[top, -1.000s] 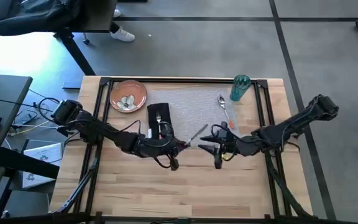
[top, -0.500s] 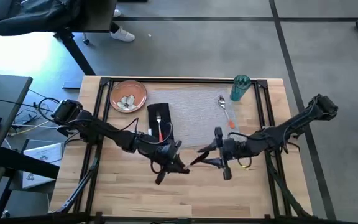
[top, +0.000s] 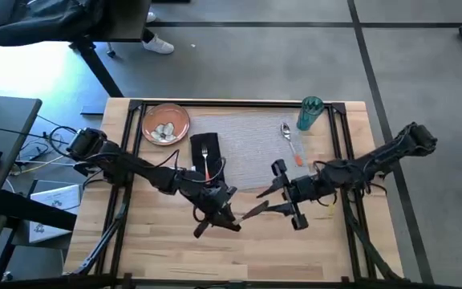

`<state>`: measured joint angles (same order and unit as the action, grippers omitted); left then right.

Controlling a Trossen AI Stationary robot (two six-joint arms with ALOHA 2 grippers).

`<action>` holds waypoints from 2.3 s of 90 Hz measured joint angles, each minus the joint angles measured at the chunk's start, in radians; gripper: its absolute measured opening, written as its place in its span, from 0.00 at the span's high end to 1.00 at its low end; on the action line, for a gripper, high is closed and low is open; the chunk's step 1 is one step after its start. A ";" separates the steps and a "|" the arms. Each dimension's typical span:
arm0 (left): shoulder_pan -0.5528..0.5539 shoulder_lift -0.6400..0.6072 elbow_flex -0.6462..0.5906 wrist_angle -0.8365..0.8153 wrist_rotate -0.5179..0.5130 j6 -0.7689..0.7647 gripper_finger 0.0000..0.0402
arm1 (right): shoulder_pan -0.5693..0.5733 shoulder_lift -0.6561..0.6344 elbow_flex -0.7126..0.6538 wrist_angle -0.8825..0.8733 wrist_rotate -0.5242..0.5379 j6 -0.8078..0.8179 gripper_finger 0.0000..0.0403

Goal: Set table place
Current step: Put the orange table knife on the gray table mat beside the orange spoon

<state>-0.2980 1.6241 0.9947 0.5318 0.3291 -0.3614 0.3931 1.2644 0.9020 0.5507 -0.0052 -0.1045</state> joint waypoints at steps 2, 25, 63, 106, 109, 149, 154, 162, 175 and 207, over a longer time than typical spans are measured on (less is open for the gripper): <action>0.002 0.000 0.000 0.000 0.004 -0.002 1.00 | -0.007 0.000 0.000 0.000 -0.018 0.000 0.68; 0.028 0.001 0.000 0.009 0.060 -0.031 1.00 | -0.048 0.007 0.000 -0.001 -0.183 -0.005 0.68; 0.076 0.003 0.000 0.071 0.122 -0.116 1.00 | -0.067 0.014 0.000 -0.027 -0.239 -0.131 0.68; 0.083 0.003 0.000 0.093 0.156 -0.158 1.00 | -0.083 0.014 0.000 0.043 -0.313 -0.222 0.80; 0.084 0.003 0.000 0.093 0.156 -0.159 1.00 | -0.088 0.014 0.000 0.042 -0.316 -0.219 0.82; 0.088 0.003 -0.002 0.069 0.054 -0.113 0.97 | -0.099 0.010 0.002 0.004 -0.198 -0.053 0.90; 0.089 0.003 -0.002 0.061 0.042 -0.102 0.96 | -0.099 0.010 0.002 0.003 -0.183 -0.036 0.92; 0.088 0.003 -0.002 0.050 0.033 -0.077 0.95 | -0.100 0.011 0.002 -0.007 -0.135 -0.015 0.97; 0.088 0.003 -0.002 0.044 -0.005 -0.058 0.94 | -0.100 0.011 0.002 -0.008 -0.086 0.004 1.00; 0.088 0.004 -0.002 0.028 -0.108 -0.001 0.94 | -0.100 0.012 0.002 -0.038 0.015 0.039 0.99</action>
<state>-0.2104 1.6279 0.9928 0.5596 0.2212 -0.3624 0.2932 1.2762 0.9039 0.5130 0.0094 -0.0655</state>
